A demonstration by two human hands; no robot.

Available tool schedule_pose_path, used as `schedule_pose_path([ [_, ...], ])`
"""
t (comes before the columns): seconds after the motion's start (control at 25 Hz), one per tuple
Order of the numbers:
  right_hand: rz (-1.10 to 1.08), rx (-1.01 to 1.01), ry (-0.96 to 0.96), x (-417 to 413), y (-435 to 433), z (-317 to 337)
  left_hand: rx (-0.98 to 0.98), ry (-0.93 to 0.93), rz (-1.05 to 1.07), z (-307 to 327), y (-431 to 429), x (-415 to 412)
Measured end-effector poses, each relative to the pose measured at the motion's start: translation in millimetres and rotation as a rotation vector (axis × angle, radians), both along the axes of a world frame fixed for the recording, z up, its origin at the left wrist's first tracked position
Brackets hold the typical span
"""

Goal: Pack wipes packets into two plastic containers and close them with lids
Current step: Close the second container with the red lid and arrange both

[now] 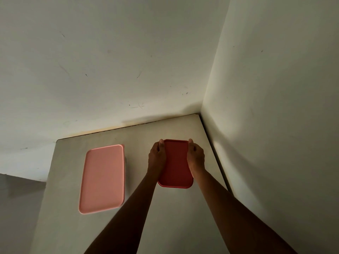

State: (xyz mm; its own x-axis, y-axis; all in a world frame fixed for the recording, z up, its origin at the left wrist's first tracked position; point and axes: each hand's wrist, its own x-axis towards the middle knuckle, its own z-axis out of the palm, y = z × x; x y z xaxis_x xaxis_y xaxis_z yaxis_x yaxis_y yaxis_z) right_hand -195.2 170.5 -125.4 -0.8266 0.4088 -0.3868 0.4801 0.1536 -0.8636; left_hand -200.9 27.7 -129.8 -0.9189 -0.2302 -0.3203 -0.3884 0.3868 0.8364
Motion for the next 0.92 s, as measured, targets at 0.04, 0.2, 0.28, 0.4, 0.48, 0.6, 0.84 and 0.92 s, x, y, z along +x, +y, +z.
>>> schedule_pose_path([
  [0.04,0.007,0.018,0.007,0,0,1,0.002,0.002,0.001,0,0,0],
  [0.2,0.039,0.11,0.046,2,-1,1,0.013,-0.002,-0.015,1,-1,0],
  [0.28,0.05,0.149,0.049,1,-2,2,0.005,-0.011,-0.023,2,-2,-1],
  [0.4,0.059,0.208,0.065,1,-2,0,-0.035,-0.048,-0.015,3,-1,-8],
  [0.48,0.065,0.237,0.074,2,-2,1,-0.043,-0.067,0.009,2,0,-12],
  [0.6,0.066,0.336,0.03,6,-6,5,-0.077,-0.044,0.025,1,2,-12],
  [0.84,0.165,0.692,-0.057,66,-22,-3,-0.123,-0.027,0.03,0,4,-11],
  [0.92,0.191,0.736,-0.06,79,-23,-5,-0.124,-0.022,0.029,-1,3,-11],
])
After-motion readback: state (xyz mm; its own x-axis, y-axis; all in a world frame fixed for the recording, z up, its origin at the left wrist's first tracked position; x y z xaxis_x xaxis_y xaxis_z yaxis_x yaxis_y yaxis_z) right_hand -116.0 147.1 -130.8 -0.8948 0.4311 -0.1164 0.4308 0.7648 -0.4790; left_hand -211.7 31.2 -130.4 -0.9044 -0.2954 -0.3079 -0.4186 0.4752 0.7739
